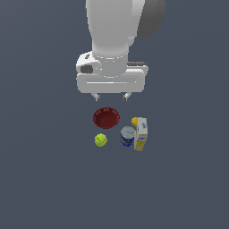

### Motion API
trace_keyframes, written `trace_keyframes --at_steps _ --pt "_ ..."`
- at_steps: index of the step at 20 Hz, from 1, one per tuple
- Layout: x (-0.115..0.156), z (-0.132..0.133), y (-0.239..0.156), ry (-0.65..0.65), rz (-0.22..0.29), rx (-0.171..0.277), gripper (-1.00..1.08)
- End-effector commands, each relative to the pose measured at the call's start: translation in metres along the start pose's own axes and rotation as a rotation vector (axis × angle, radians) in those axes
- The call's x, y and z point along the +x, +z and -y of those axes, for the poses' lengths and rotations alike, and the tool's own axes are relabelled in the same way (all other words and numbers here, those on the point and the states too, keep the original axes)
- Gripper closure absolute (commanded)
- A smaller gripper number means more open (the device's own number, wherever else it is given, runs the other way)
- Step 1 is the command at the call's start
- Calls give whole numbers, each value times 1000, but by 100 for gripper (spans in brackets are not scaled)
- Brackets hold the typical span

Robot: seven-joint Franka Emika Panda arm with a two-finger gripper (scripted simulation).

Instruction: Pick up a designated object from a clutter of objects.

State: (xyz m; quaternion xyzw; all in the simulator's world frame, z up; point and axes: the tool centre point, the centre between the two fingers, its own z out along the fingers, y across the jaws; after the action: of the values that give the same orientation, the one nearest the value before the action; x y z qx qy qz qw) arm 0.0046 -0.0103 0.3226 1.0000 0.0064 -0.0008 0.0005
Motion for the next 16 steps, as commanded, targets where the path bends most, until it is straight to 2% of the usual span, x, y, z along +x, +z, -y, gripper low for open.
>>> trace_keyframes --at_steps 1,9,16 --pt "0 0 0 0 0 0 -92" --pt "-1 19 7 -59 14 -27 -92" --pt "-1 21 8 -64 15 -29 -92"
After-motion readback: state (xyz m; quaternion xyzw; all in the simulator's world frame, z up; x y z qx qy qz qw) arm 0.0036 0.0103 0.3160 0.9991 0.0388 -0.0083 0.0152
